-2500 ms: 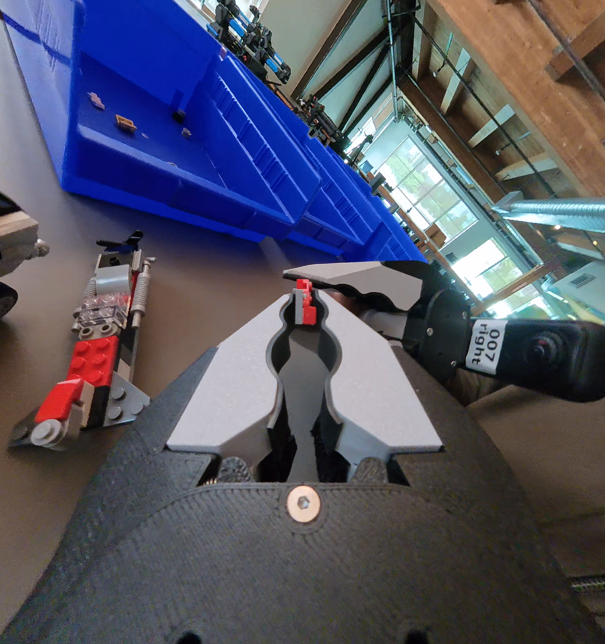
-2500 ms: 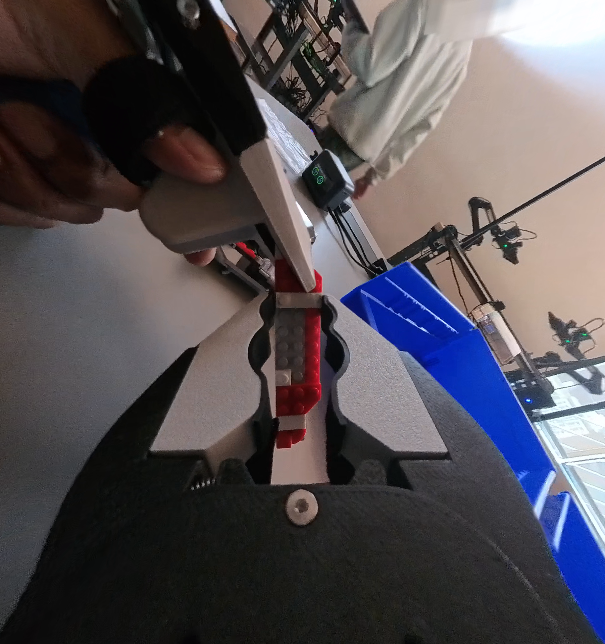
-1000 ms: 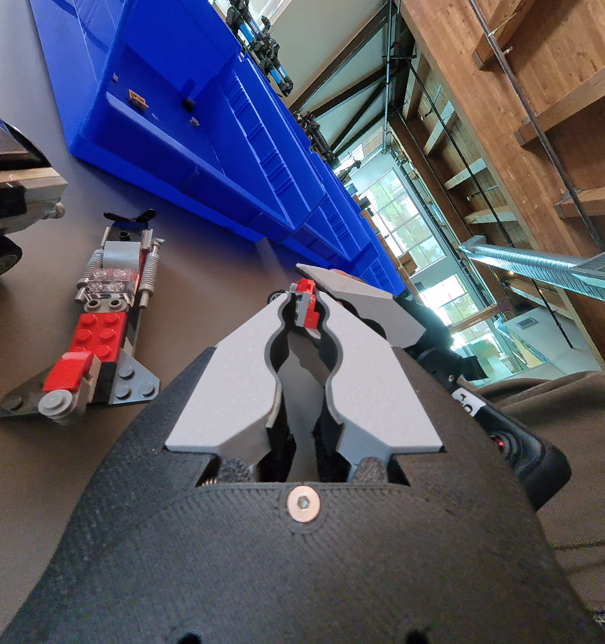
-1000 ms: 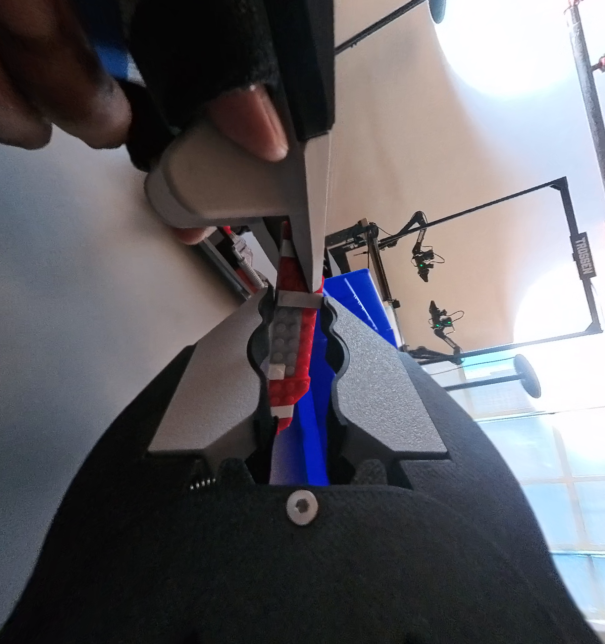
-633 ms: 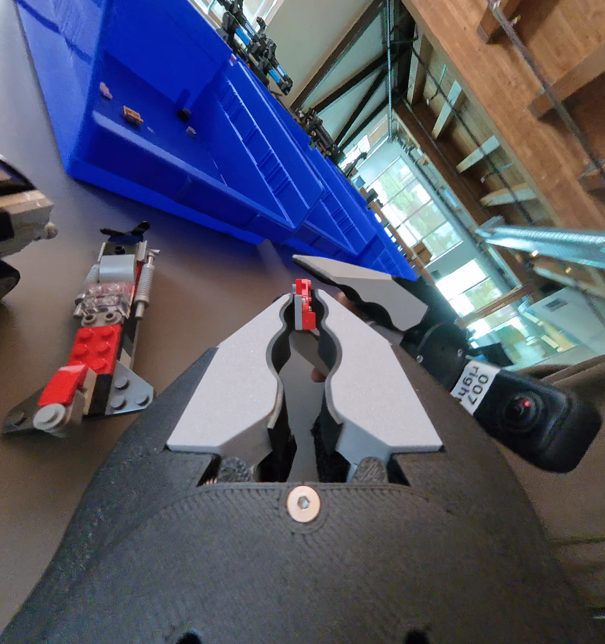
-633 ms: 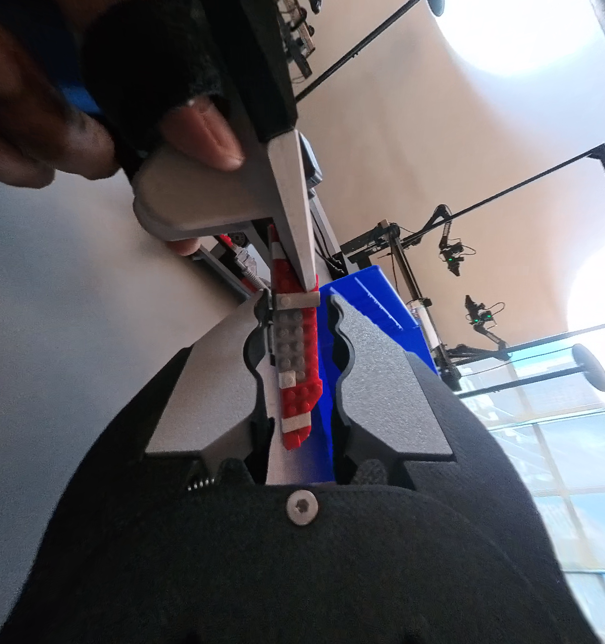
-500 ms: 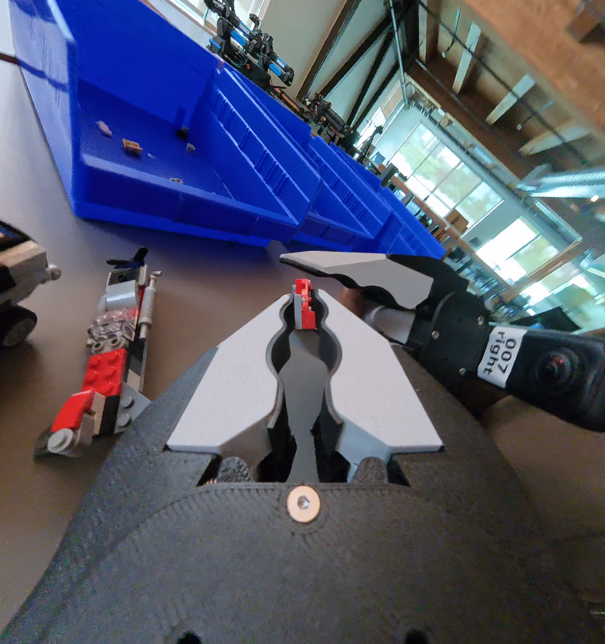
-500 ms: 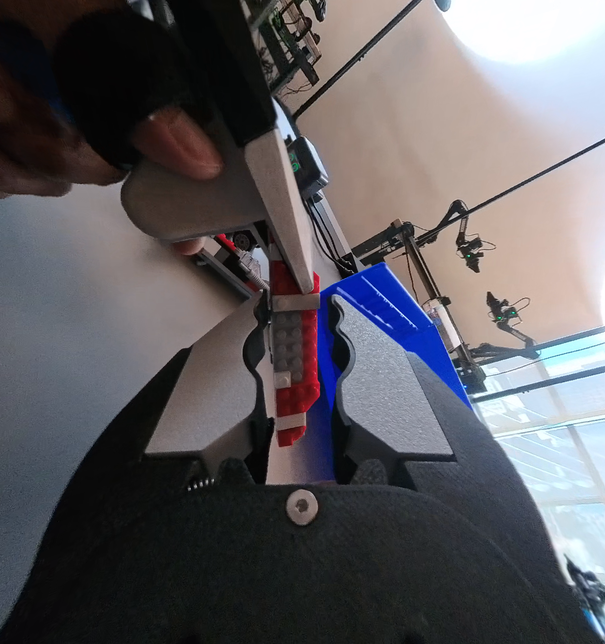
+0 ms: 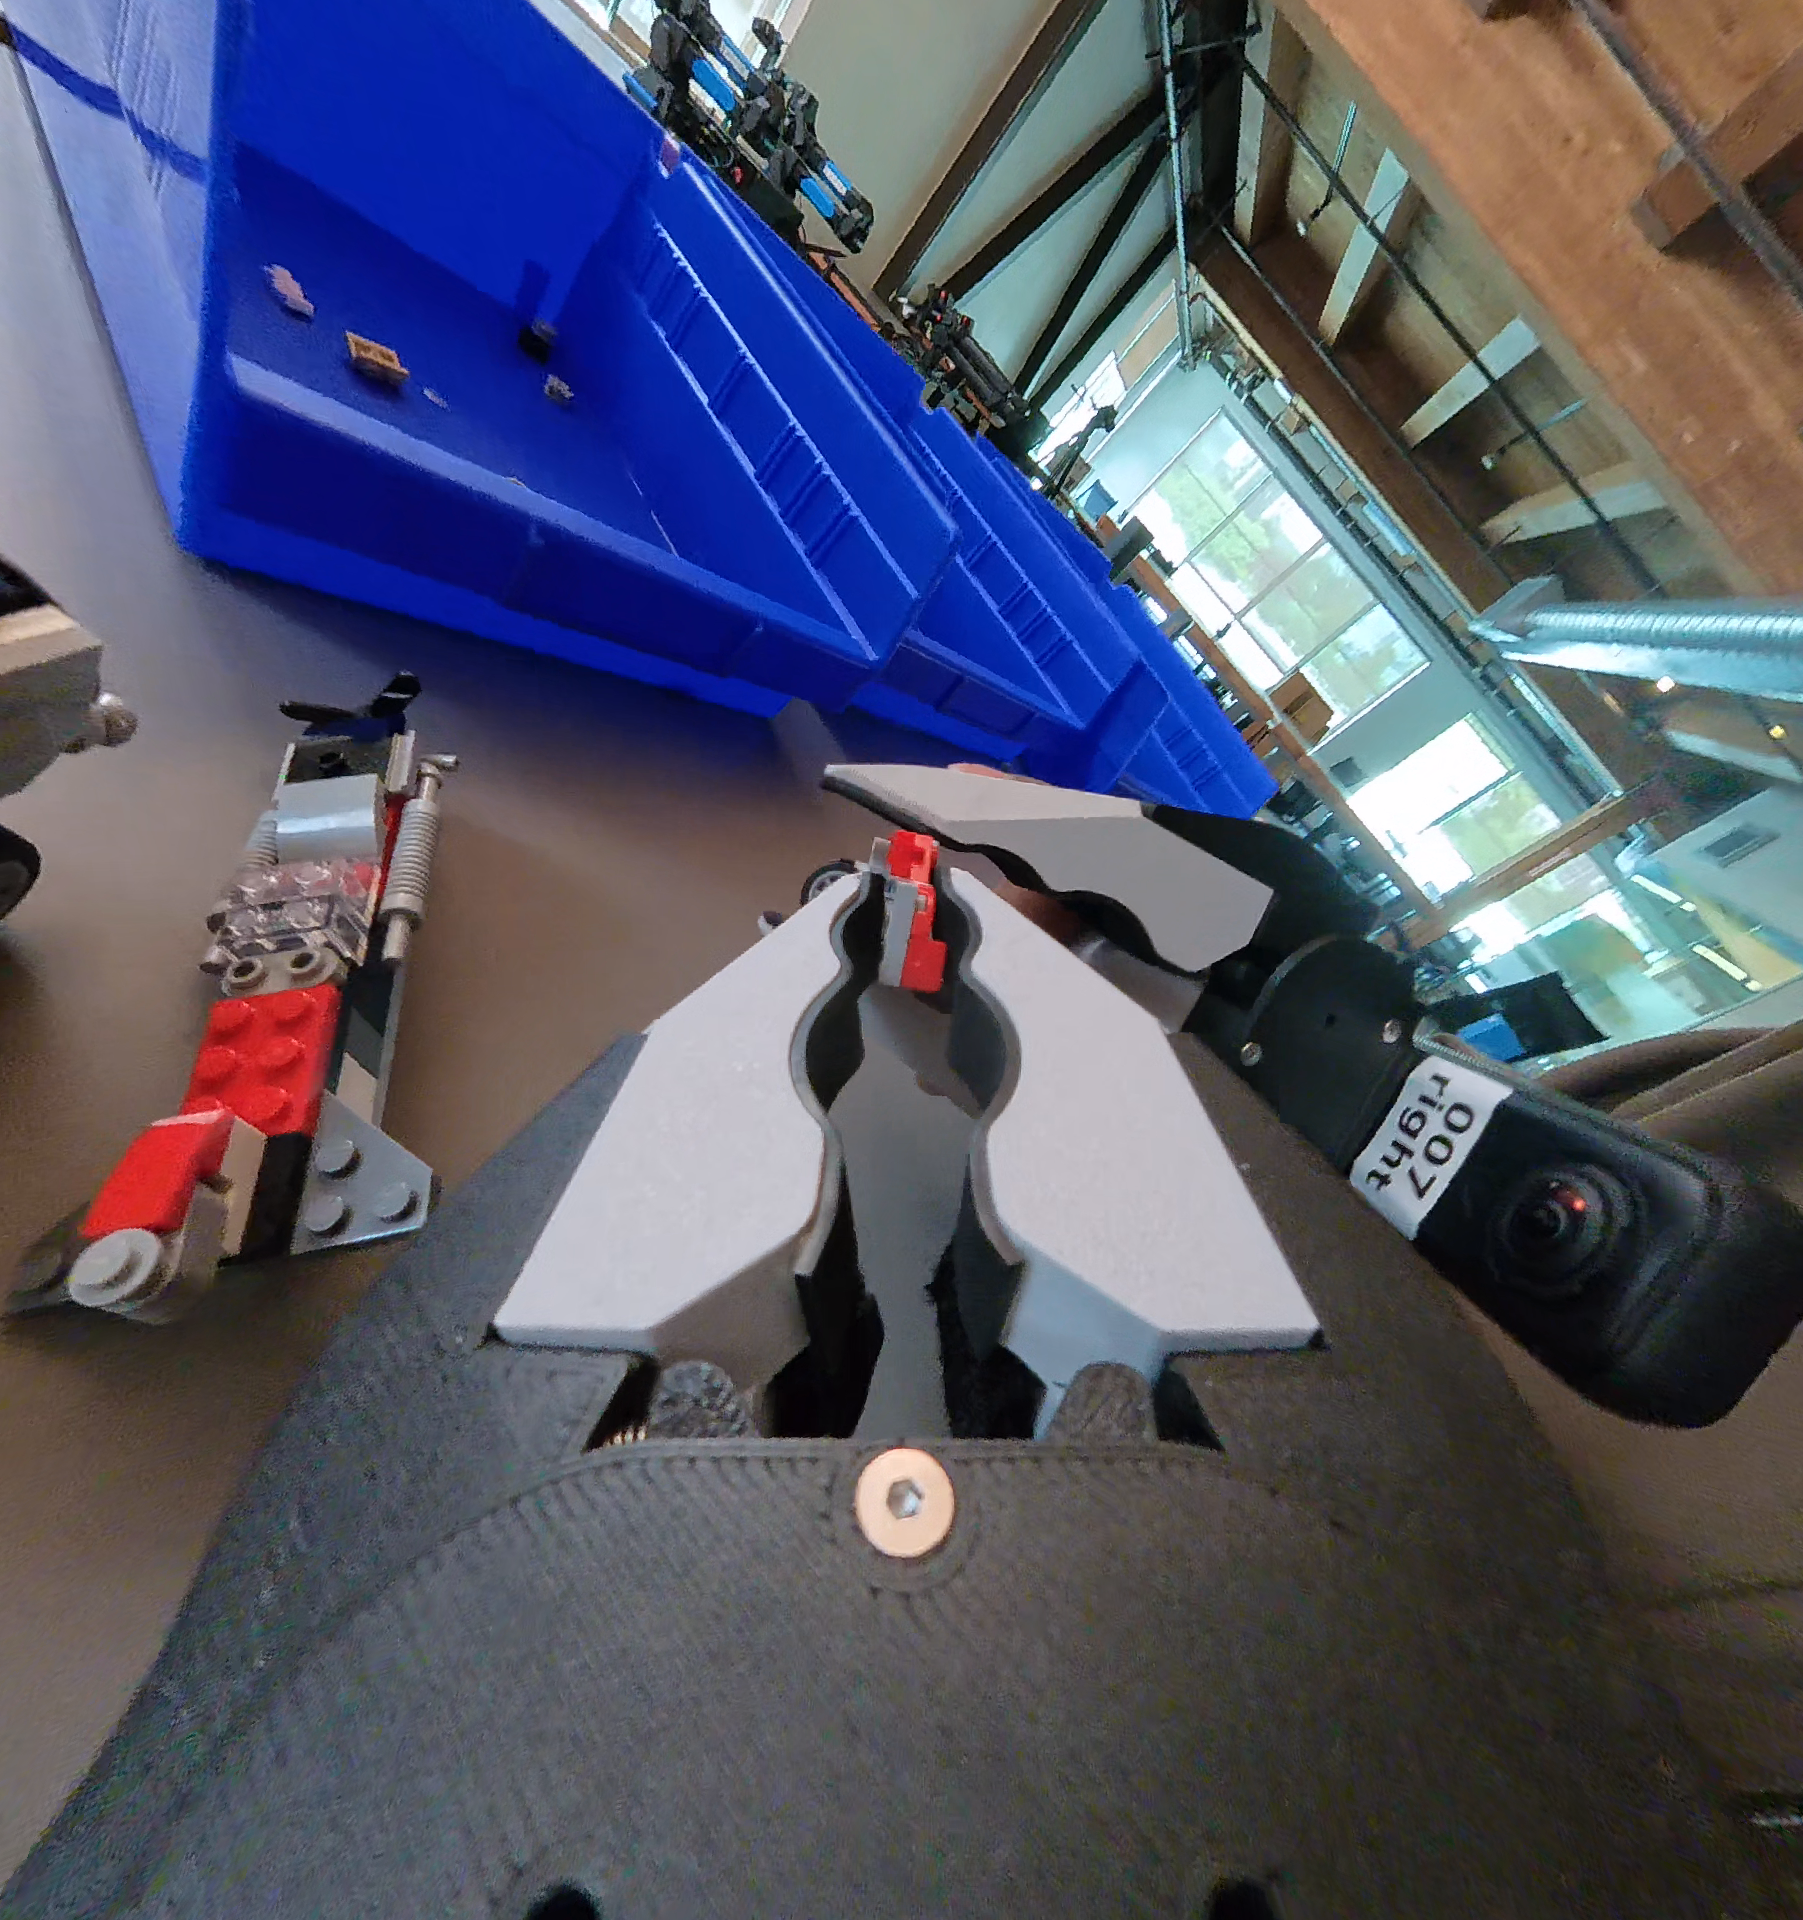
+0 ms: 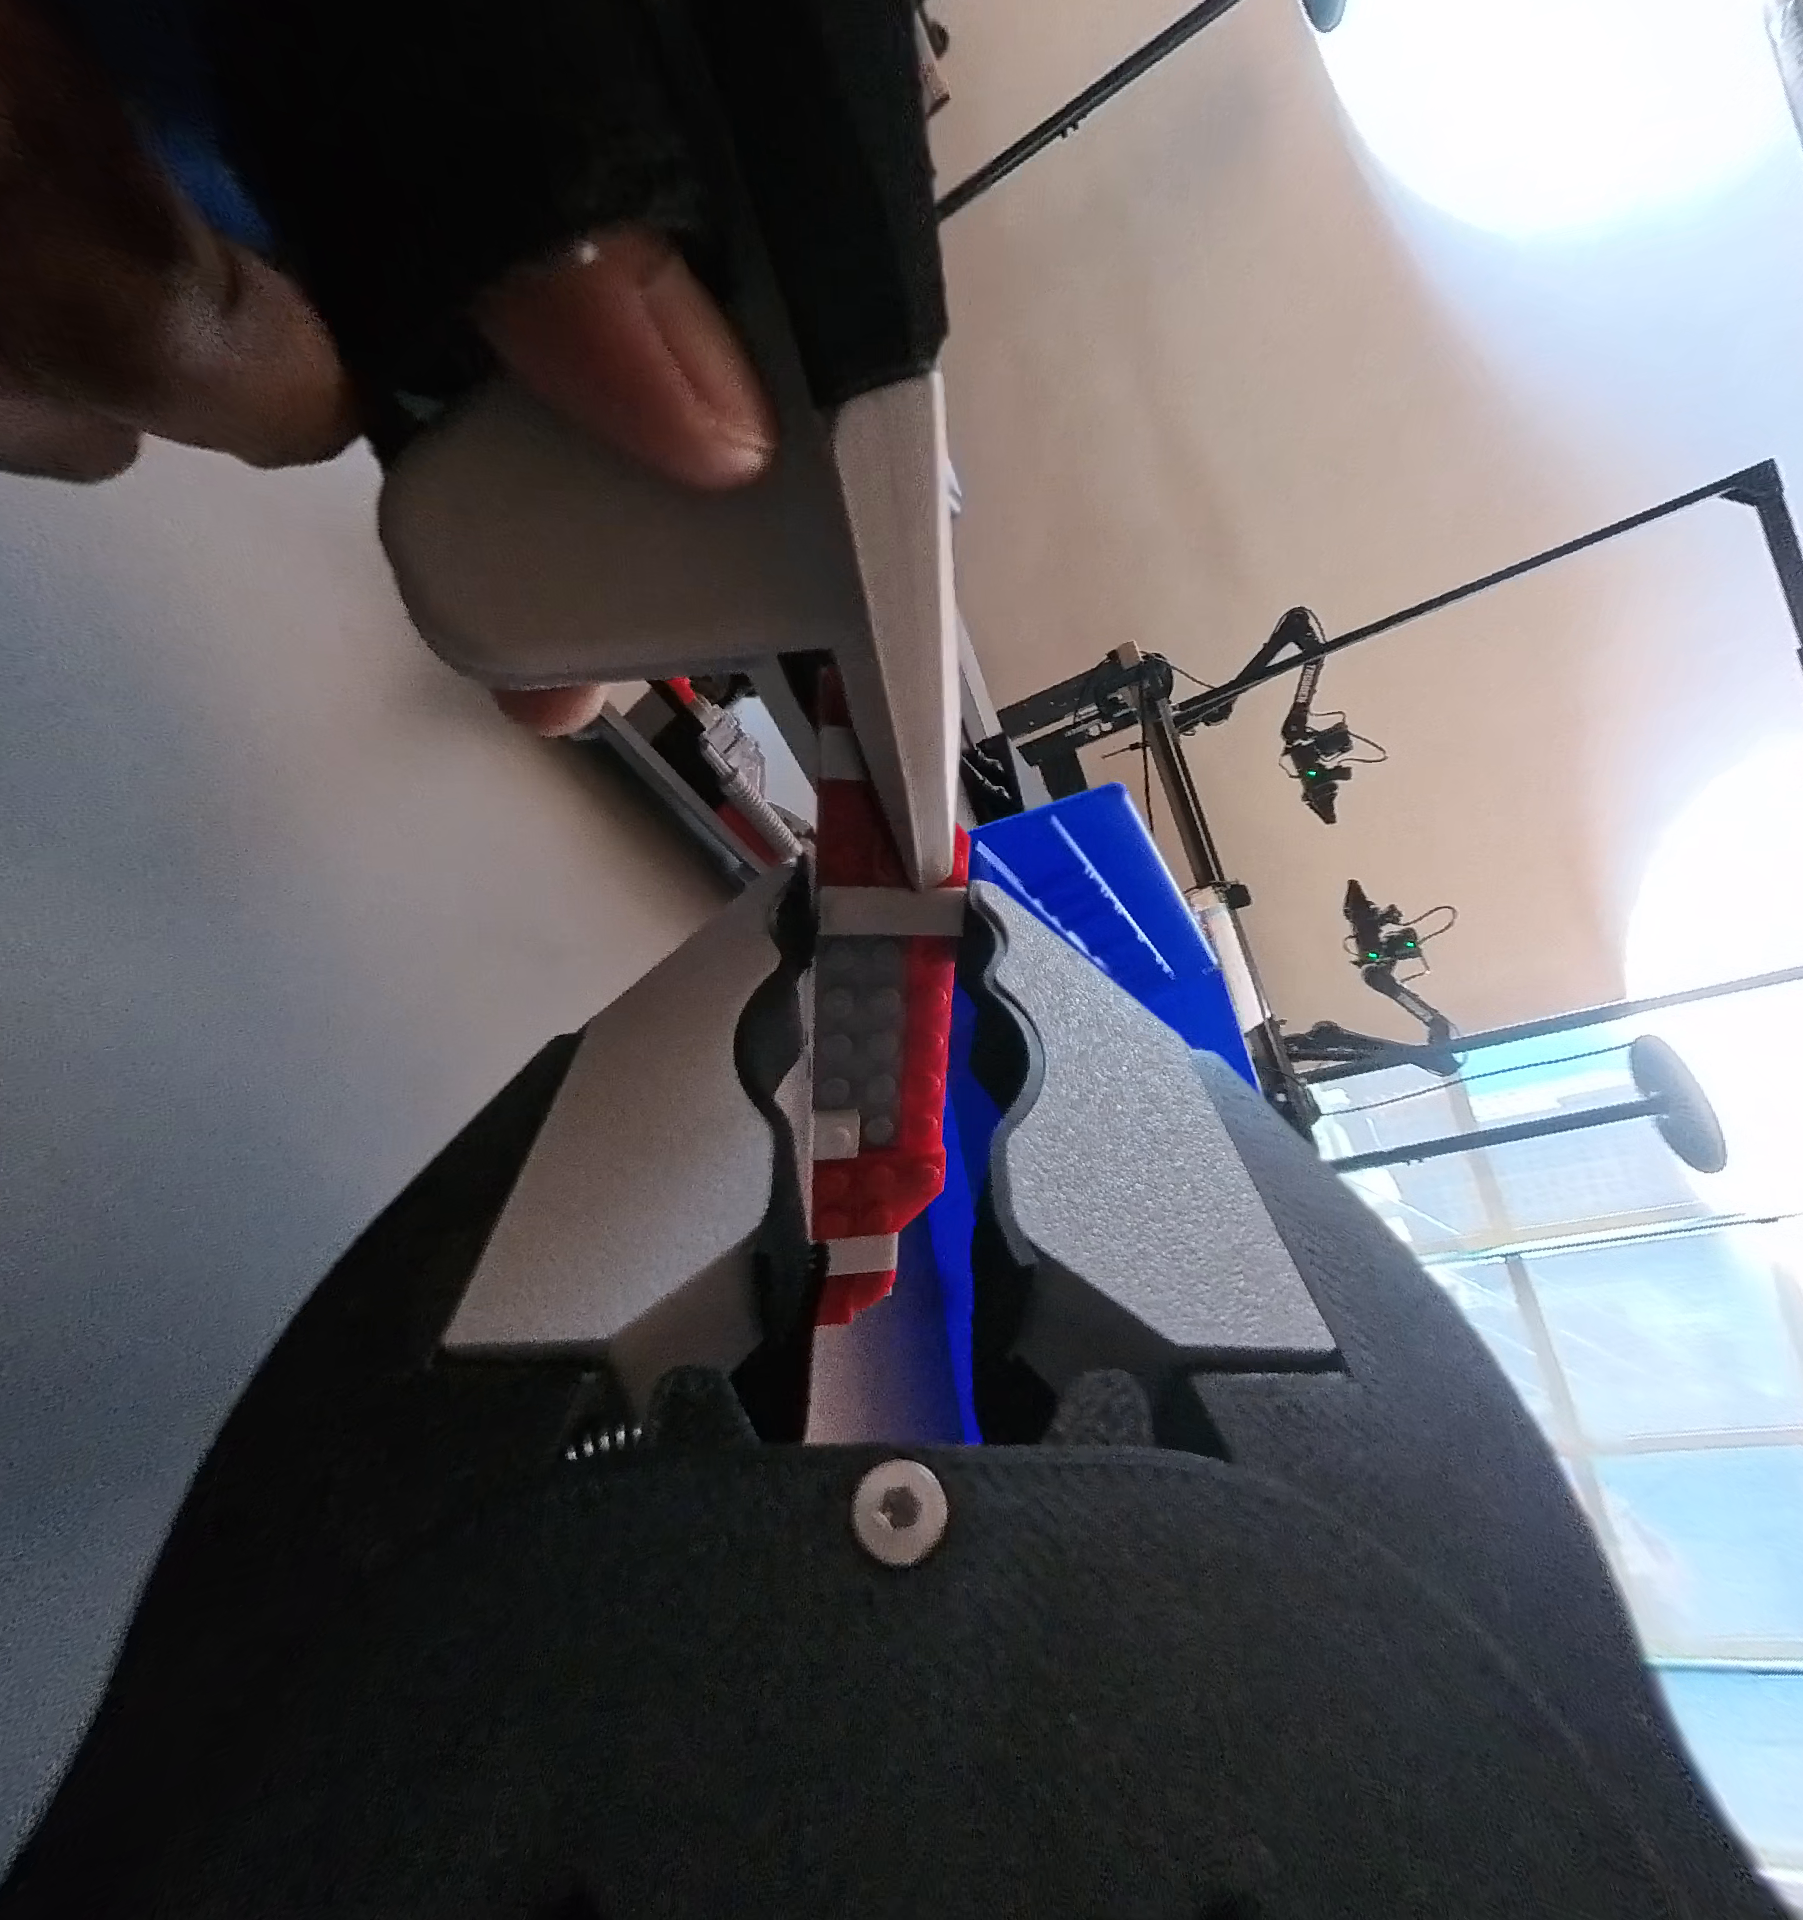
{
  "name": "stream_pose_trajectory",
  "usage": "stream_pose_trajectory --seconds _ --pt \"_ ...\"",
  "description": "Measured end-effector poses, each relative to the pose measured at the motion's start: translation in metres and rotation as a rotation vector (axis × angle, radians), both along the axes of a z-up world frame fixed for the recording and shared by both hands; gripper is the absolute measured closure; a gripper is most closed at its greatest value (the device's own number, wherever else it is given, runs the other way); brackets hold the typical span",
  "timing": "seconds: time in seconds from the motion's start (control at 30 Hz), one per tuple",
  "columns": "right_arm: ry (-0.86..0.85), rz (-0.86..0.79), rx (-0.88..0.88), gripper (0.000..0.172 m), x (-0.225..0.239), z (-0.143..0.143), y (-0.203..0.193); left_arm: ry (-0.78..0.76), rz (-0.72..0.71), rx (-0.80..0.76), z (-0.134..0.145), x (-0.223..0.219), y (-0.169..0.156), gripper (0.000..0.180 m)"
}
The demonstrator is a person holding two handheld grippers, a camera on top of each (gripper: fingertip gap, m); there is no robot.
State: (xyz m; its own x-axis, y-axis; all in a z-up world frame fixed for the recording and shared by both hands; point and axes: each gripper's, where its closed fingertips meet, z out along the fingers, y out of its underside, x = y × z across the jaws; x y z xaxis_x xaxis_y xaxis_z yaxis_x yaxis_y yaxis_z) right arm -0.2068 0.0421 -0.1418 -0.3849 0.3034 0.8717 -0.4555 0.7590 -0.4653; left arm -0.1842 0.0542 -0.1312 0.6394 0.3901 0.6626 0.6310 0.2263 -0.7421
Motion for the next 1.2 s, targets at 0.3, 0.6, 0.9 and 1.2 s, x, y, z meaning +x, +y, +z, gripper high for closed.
stream_pose_trajectory --seconds 0.3,0.6,0.9,1.2 --pt "0.080 -0.038 0.054 0.145 -0.0019 0.0018 -0.0005 -0.092 -0.003 0.085 0.0000 -0.0004 -0.0011 0.169" --pt "0.106 -0.053 0.070 0.145 -0.0032 0.0024 -0.0015 -0.117 0.000 0.109 -0.0002 -0.0016 -0.0020 0.169" --pt "0.131 -0.070 0.090 0.146 -0.0050 0.0026 -0.0029 -0.158 -0.001 0.144 -0.0009 -0.0034 -0.0035 0.169" --pt "0.149 -0.072 0.096 0.145 -0.0061 0.0043 -0.0049 -0.173 0.005 0.170 0.0001 -0.0045 -0.0055 0.169"
